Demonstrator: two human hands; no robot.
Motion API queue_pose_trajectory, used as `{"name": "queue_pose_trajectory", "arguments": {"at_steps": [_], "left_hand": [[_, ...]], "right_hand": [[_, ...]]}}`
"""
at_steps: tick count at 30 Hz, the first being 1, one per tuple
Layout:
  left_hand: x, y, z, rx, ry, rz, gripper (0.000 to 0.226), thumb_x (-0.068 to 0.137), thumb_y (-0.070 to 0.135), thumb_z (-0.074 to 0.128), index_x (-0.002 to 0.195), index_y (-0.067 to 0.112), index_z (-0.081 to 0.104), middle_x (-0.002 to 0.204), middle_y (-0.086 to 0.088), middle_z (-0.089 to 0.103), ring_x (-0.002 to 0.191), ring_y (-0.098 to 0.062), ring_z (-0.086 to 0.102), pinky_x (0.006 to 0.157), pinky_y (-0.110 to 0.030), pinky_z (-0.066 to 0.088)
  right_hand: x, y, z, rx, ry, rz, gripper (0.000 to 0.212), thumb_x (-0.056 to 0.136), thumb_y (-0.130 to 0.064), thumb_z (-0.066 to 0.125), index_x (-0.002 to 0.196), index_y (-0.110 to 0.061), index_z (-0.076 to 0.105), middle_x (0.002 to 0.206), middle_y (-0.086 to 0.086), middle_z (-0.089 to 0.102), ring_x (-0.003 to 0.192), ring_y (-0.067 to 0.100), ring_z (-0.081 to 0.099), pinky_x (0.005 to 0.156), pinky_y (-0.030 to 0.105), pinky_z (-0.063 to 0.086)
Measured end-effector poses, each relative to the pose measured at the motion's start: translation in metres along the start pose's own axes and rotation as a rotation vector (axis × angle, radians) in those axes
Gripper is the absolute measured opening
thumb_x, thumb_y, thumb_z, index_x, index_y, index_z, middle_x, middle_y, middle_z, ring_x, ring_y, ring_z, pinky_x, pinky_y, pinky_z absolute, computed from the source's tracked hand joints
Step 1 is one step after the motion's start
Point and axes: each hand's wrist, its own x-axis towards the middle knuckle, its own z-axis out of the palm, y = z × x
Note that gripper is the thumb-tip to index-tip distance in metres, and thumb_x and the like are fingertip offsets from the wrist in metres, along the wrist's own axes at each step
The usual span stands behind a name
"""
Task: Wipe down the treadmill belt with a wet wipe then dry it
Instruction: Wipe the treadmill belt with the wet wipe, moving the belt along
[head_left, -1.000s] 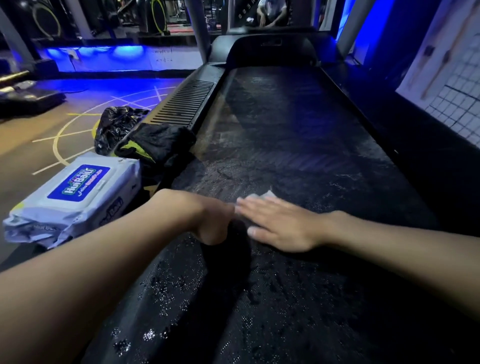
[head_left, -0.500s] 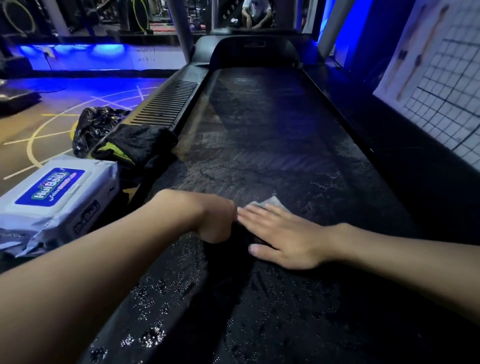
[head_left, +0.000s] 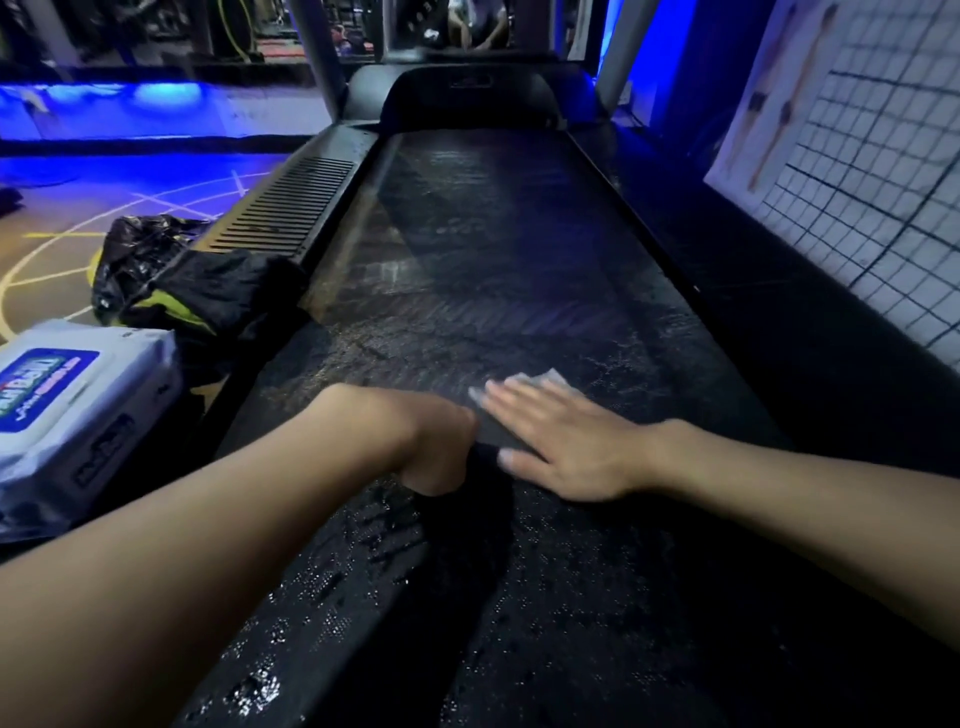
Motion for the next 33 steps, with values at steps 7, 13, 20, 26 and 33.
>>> {"name": "queue_pose_trajectory", "arguments": {"at_steps": [7,13,20,26,33], "left_hand": [[0.003,0.005,-0.003,-0.033,0.084,0.048,0.021,0.092,0.012,0.046,0.106,0.007,0.06,0.119,-0.012,0.062,0.105,-0.026,0.06,0.074,-0.023,0.041],[0.013,0.016,-0.003,-0.048,0.049,0.171,0.031,0.094,0.016,0.045,0.121,0.014,0.061,0.121,-0.008,0.063,0.113,-0.025,0.057,0.097,-0.031,0.046],[0.015,0.028,-0.009,-0.131,0.102,0.177,0.046,0.092,0.015,0.046,0.137,0.022,0.049,0.129,-0.005,0.061,0.115,-0.025,0.059,0.095,-0.027,0.046],[0.019,0.043,-0.012,-0.154,0.142,0.236,0.042,0.094,0.012,0.044,0.134,0.022,0.054,0.14,0.0,0.048,0.129,-0.018,0.047,0.103,-0.018,0.027],[0.033,0.062,-0.014,-0.136,0.145,0.229,0.044,0.094,0.016,0.043,0.137,0.023,0.049,0.135,-0.007,0.052,0.123,-0.025,0.051,0.101,-0.031,0.041]], "right_hand": [[-0.002,0.031,-0.003,0.045,0.011,0.151,0.064,0.105,-0.052,0.016,0.158,-0.031,-0.012,0.167,-0.003,-0.01,0.151,0.011,-0.016,0.123,0.038,-0.012],[-0.021,0.033,0.004,0.041,-0.03,0.057,0.061,0.106,-0.048,0.017,0.158,-0.032,-0.011,0.166,-0.008,-0.012,0.15,0.008,-0.018,0.123,0.036,-0.011],[-0.046,0.03,0.011,0.033,-0.032,0.021,0.061,0.105,-0.05,0.017,0.154,-0.033,-0.015,0.162,-0.013,-0.018,0.148,0.005,-0.023,0.119,0.031,-0.018],[-0.04,0.063,0.011,0.017,0.01,0.203,0.067,0.1,-0.06,0.011,0.157,-0.035,-0.015,0.166,-0.007,-0.011,0.151,0.01,-0.017,0.122,0.041,-0.012],[-0.045,0.07,0.005,0.058,0.015,0.307,0.06,0.106,-0.048,0.015,0.157,-0.033,-0.012,0.167,-0.005,-0.01,0.151,0.01,-0.016,0.122,0.037,-0.013]]}}
